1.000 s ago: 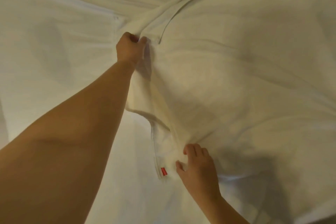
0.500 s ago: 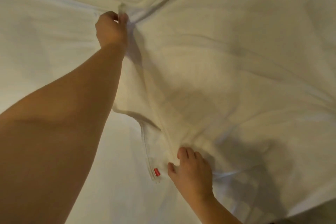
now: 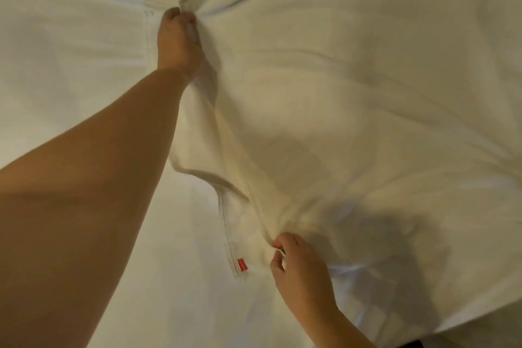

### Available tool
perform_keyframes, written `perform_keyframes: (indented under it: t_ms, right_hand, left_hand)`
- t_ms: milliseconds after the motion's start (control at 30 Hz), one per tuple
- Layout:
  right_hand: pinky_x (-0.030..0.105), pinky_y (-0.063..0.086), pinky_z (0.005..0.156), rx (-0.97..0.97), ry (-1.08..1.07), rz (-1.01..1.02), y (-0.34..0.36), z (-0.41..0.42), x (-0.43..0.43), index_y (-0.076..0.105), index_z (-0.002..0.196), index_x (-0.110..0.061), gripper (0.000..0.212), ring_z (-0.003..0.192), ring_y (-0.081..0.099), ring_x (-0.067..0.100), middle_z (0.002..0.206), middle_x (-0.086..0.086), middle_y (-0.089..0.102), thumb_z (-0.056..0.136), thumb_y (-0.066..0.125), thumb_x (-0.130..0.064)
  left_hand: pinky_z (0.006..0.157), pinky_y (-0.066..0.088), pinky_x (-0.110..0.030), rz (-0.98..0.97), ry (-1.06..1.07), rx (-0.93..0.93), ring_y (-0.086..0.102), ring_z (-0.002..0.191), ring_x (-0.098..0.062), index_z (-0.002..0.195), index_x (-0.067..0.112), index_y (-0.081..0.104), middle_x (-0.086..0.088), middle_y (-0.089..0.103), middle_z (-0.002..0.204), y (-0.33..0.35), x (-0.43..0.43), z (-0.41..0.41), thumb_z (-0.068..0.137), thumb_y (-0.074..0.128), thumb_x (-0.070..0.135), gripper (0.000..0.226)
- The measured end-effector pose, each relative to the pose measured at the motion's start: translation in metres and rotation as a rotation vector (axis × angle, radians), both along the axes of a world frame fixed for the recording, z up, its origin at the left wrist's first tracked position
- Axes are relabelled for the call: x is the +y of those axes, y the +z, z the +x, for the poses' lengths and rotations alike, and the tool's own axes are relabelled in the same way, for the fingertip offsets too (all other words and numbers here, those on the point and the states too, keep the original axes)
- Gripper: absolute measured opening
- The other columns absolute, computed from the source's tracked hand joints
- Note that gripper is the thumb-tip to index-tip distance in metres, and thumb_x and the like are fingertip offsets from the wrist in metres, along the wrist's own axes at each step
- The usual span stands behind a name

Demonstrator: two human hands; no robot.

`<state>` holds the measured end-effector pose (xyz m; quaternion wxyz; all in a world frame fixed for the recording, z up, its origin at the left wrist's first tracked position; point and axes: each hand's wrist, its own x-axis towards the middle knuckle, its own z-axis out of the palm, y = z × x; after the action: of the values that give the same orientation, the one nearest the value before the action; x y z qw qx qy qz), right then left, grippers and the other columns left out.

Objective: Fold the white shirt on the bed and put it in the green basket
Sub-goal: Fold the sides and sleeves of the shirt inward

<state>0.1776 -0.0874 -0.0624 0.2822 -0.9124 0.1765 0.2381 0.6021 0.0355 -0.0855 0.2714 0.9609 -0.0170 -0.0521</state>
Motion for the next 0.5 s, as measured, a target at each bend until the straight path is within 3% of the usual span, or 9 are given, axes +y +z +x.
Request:
perform_keyframes:
  t_ms: [200,300,367,433,500]
  right_hand:
    - [0.021,0.041,0.058,-0.157,-0.058,0.142,0.019,-0.011,-0.002,0.057,0.084,-0.025,0.015,0.062,0.049,0.008,0.076,-0.011,0.055,0.09,0.07,-0.019]
    - [0.021,0.042,0.058,-0.229,-0.078,0.206,0.027,-0.011,0.01,0.059,0.083,-0.025,0.017,0.061,0.051,0.008,0.075,-0.01,0.056,0.086,0.074,-0.018]
    - [0.02,0.041,0.06,-0.261,-0.044,0.248,0.033,-0.005,0.023,0.06,0.082,-0.024,0.014,0.063,0.052,0.009,0.074,-0.01,0.056,0.087,0.072,-0.022]
    - [0.024,0.042,0.063,-0.263,0.019,0.296,0.033,0.003,0.038,0.058,0.083,-0.025,0.011,0.068,0.052,0.011,0.075,-0.009,0.056,0.09,0.066,-0.024]
    - [0.025,0.041,0.064,-0.226,0.083,0.332,0.033,0.01,0.054,0.056,0.085,-0.024,0.009,0.071,0.05,0.011,0.078,-0.009,0.057,0.093,0.059,-0.026]
  left_hand:
    - [0.106,0.027,-0.013,0.036,-0.103,-0.003,0.043,0.135,-0.029,0.148,0.005,0.043,-0.013,0.034,0.153,0.019,0.005,0.01,0.09,0.049,0.003,0.058]
    - [0.105,0.022,-0.007,0.03,-0.118,-0.011,0.037,0.14,-0.027,0.152,0.007,0.038,-0.012,0.03,0.156,0.029,0.013,0.019,0.086,0.052,-0.001,0.068]
    - [0.098,0.022,0.004,-0.033,-0.057,0.008,0.037,0.133,-0.016,0.154,0.01,0.034,-0.002,0.031,0.154,0.035,0.018,0.025,0.092,0.051,0.002,0.065]
    - [0.084,0.032,0.008,-0.17,0.079,0.031,0.042,0.119,-0.007,0.153,0.016,0.034,0.011,0.042,0.136,0.039,0.025,0.032,0.1,0.047,0.013,0.054]
    - [0.088,0.046,-0.007,-0.25,0.182,0.047,0.05,0.115,-0.011,0.149,0.019,0.035,0.012,0.047,0.126,0.043,0.037,0.036,0.101,0.044,0.026,0.05]
